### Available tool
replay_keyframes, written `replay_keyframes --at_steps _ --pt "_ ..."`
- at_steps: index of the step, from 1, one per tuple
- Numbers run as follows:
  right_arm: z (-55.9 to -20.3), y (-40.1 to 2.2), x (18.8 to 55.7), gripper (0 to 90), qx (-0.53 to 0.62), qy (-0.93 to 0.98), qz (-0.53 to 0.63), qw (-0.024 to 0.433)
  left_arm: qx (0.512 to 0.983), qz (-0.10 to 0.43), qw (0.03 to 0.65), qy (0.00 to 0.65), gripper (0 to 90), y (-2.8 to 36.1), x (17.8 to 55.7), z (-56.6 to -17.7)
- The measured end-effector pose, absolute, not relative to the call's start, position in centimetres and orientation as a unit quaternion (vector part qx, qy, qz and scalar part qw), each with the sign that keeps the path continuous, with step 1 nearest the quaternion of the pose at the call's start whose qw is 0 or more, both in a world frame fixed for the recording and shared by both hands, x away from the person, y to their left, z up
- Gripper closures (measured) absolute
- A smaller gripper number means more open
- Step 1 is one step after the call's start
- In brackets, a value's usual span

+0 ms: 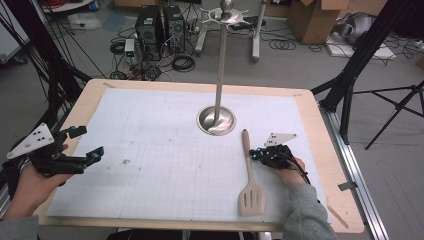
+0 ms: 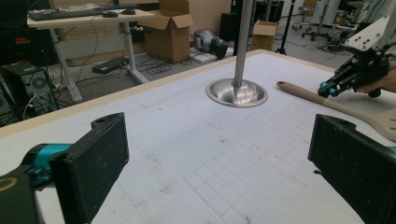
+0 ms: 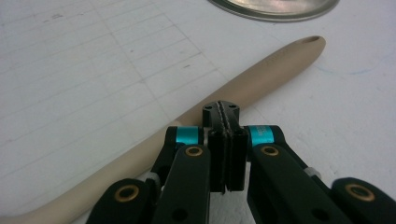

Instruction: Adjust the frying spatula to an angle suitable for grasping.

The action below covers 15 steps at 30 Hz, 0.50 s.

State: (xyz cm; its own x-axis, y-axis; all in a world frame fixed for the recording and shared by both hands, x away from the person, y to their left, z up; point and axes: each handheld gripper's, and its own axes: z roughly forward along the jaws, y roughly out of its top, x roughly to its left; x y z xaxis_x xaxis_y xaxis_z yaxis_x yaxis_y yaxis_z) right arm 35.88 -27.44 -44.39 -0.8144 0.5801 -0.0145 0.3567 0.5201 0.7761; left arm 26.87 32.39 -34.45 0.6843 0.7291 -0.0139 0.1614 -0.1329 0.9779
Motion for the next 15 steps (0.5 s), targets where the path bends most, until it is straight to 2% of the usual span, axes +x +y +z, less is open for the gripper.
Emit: replay_keyframes --at_steps 7,15 --pt "-42.7 -26.7 34.0 90.0 0.217 0.861 0.443 0.121 0.713 0.241 0.583 0.307 5.6 32.0 27.5 -34.4" --pt "-43.3 -25.1 32.8 90.0 0.183 0.885 0.415 0.105 0.716 0.233 0.585 0.302 5.6 31.3 28.1 -34.4"
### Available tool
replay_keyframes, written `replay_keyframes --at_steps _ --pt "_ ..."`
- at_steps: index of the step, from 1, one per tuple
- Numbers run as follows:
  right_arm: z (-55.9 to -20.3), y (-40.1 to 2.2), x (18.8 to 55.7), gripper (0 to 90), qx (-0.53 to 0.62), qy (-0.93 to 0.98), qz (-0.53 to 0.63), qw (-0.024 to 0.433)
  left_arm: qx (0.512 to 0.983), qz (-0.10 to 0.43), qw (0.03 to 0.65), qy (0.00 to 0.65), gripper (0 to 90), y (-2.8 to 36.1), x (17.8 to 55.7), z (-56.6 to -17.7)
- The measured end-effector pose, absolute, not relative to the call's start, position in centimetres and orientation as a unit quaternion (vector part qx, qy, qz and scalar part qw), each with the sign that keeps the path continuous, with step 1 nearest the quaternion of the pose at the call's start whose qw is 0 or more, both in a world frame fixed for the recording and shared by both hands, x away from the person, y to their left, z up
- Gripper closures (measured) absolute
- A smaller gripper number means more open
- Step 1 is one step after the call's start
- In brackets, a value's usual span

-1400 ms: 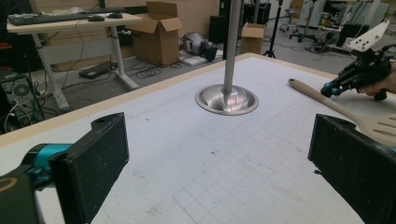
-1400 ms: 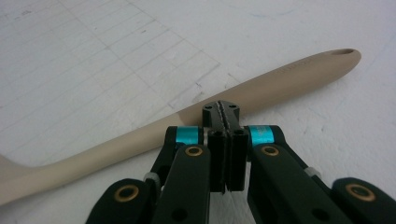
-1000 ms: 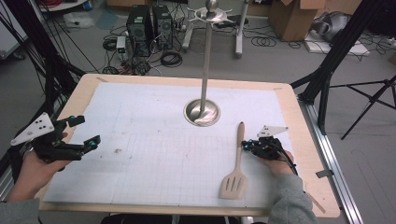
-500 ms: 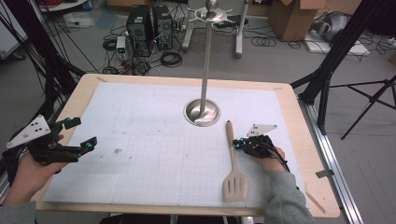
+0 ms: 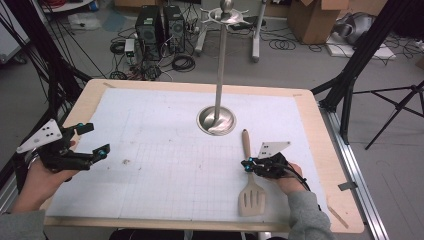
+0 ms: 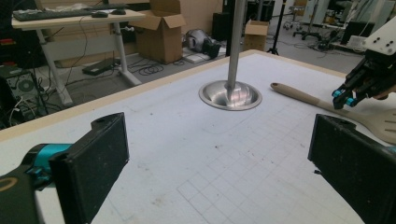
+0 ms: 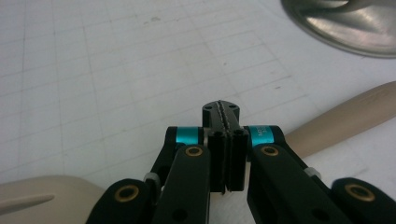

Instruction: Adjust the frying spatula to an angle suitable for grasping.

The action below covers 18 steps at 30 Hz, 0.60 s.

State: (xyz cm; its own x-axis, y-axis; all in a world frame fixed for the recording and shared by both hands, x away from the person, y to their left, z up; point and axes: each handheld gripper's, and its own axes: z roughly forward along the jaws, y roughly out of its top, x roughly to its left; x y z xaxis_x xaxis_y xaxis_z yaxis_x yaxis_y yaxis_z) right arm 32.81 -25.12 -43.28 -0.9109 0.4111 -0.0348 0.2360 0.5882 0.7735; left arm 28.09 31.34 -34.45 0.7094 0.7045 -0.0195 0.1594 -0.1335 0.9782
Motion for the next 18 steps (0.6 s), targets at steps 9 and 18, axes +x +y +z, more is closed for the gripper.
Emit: replay_keyframes --at_steps 9,18 --pt "-43.8 -24.5 31.9 90.0 0.171 0.904 0.384 0.082 0.715 0.23 0.587 0.302 5.6 31.1 28.6 -34.5" --pt "-43.8 -24.9 31.3 90.0 0.169 0.911 0.366 0.086 0.717 0.224 0.589 0.298 5.6 30.7 29.1 -34.6"
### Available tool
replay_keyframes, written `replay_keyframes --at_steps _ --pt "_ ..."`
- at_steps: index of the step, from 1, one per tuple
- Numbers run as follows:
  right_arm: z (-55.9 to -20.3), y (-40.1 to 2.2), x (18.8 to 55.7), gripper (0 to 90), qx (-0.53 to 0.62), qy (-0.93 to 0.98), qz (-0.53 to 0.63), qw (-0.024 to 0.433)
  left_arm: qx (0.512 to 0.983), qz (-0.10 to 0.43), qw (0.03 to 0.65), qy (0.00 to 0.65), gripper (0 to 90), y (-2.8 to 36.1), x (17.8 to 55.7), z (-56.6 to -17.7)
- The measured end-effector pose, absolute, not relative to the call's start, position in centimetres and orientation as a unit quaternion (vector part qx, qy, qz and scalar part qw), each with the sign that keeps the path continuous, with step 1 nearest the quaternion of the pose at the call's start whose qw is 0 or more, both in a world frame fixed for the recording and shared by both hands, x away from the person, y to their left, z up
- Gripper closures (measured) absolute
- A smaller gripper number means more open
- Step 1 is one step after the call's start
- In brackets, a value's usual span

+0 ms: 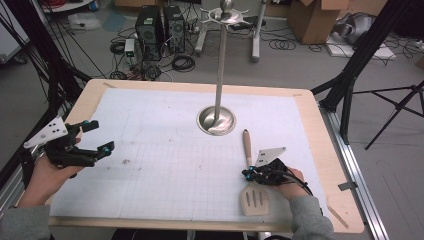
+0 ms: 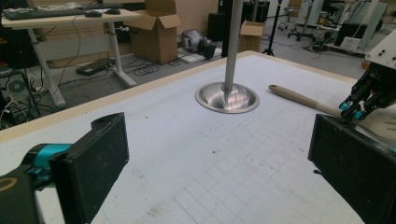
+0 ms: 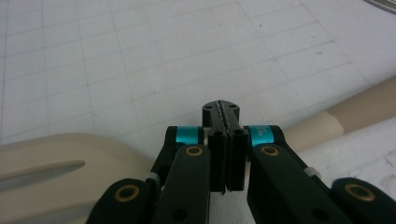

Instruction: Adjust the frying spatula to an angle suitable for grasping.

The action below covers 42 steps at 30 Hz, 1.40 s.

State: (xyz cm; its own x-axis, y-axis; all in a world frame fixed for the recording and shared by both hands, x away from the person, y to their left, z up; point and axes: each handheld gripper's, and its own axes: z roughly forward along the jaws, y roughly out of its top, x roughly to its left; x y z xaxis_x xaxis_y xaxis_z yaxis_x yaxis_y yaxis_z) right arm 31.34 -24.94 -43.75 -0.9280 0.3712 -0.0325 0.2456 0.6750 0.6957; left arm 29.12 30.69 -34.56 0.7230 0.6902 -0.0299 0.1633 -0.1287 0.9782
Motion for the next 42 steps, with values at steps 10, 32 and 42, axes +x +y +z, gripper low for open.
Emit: replay_keyframes --at_steps 10,32,42 --pt "-43.6 -26.2 30.9 90.0 0.184 0.905 0.373 0.089 0.72 0.22 0.588 0.297 5.6 30.5 29.4 -34.7" --pt "-43.7 -30.4 29.7 90.0 0.205 0.897 0.38 0.092 0.719 0.217 0.589 0.299 5.6 30.5 29.5 -34.8" --pt "-44.0 -33.2 28.6 90.0 0.219 0.887 0.396 0.091 0.718 0.218 0.589 0.299 5.6 30.6 29.5 -34.8"
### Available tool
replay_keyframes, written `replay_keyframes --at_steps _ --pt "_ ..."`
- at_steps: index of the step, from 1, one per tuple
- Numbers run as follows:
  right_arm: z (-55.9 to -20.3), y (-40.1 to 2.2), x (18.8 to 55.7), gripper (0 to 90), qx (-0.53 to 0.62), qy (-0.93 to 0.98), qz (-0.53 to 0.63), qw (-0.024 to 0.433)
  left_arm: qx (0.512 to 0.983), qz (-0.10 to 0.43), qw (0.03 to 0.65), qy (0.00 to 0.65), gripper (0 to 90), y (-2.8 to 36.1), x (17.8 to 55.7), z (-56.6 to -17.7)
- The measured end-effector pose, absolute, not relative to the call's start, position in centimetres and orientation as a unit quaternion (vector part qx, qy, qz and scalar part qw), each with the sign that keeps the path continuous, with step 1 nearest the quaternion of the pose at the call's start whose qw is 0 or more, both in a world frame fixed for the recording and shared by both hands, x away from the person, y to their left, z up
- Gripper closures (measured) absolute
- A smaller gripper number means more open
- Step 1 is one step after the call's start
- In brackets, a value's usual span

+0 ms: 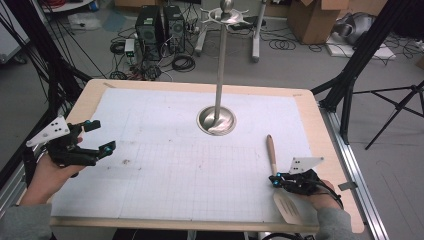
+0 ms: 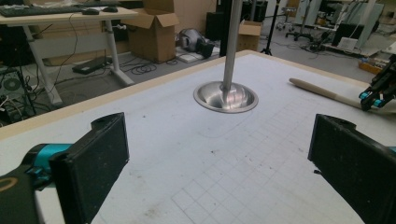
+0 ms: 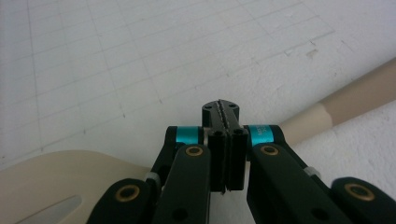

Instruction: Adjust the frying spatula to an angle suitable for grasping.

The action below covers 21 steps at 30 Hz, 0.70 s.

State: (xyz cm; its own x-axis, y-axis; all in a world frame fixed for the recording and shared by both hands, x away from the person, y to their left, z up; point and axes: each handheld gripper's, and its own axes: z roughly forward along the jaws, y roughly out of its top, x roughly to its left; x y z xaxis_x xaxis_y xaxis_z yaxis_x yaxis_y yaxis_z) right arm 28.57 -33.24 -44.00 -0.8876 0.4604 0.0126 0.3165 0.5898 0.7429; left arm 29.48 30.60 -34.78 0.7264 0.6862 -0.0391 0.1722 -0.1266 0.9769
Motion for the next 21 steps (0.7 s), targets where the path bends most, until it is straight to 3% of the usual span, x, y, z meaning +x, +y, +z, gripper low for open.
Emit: replay_keyframes --at_steps 6,13,21 --pt "-44.1 -33.8 28.8 90.0 0.237 0.874 0.417 0.076 0.72 0.217 0.586 0.3 5.6 30.4 29.6 -34.9" --pt "-43.3 -35.4 29.8 90.0 0.29 0.828 0.462 0.133 0.721 0.217 0.584 0.302 5.6 30.4 29.6 -35.1" --pt "-44.0 -35.9 31.8 90.0 0.317 0.828 0.44 0.14 0.724 0.218 0.581 0.302 5.6 30.4 29.4 -35.2"
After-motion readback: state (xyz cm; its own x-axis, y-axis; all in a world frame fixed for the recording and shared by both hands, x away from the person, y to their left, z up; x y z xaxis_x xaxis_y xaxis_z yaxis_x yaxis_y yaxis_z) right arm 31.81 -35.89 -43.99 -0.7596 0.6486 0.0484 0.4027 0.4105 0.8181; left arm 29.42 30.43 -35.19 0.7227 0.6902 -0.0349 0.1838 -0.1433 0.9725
